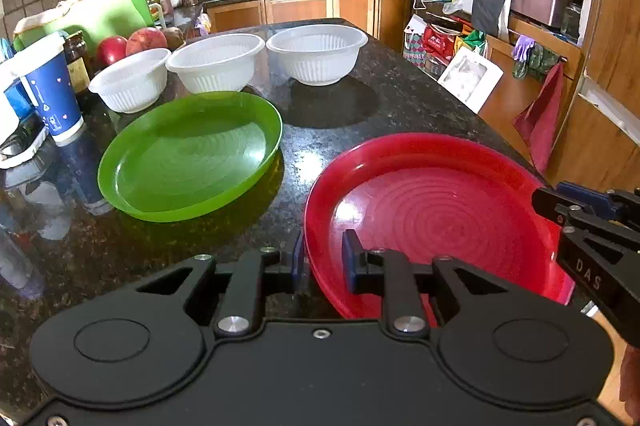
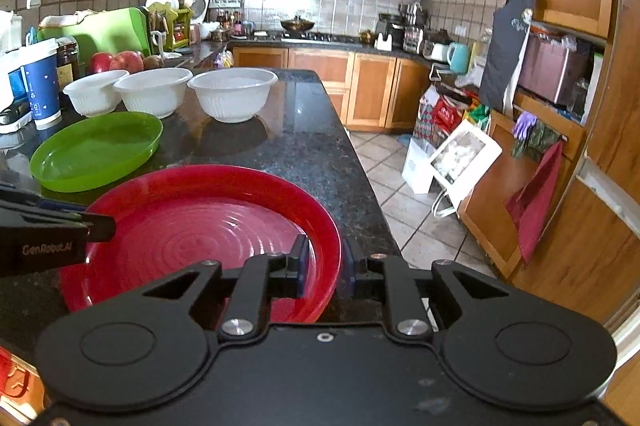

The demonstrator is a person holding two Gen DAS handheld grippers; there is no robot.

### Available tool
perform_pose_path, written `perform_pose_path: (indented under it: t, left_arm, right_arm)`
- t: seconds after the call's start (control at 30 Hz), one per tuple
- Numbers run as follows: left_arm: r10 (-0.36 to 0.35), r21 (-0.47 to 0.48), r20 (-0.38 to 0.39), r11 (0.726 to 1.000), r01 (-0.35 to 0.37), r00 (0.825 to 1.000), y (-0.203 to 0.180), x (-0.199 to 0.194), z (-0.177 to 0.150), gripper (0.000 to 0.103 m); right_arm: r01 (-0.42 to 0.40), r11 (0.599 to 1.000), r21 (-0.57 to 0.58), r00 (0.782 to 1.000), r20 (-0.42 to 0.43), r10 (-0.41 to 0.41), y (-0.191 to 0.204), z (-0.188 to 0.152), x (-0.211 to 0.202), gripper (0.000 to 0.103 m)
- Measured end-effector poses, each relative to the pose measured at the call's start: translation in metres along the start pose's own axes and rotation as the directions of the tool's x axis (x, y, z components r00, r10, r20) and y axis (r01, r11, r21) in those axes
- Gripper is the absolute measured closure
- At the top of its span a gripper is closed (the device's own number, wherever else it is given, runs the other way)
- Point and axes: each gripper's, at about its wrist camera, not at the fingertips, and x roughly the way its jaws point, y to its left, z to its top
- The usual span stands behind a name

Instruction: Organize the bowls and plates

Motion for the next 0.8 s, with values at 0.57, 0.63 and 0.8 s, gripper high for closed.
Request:
perform_pose_path:
  t: [0.57, 0.63, 0.8]
  left_arm:
    - [0.010, -0.029, 0.003, 1.000, -0.010, 1.000, 0.028, -0.016, 0.006, 0.056]
    - [0.026, -0.039, 0.015, 0.999, -0.026, 1.000, 0.037, -0.021, 0.006, 0.056]
    - [0.027, -0.083, 0.041, 0.996, -0.024, 0.999, 0.066, -0.033, 0.008, 0.054]
  right_arm:
    - [-0.036, 0.999, 0.027, 0.998, 0.048, 0.035, 0.018, 0.017, -0.010, 0.080]
    - [-0.049, 0.998, 0.029, 0.997, 0.057, 0.047, 0.025, 0.022, -0.012, 0.080]
    - [-0.077, 0.997, 0.029, 0.994, 0.076, 0.075, 0.048, 0.032, -0.016, 0.078]
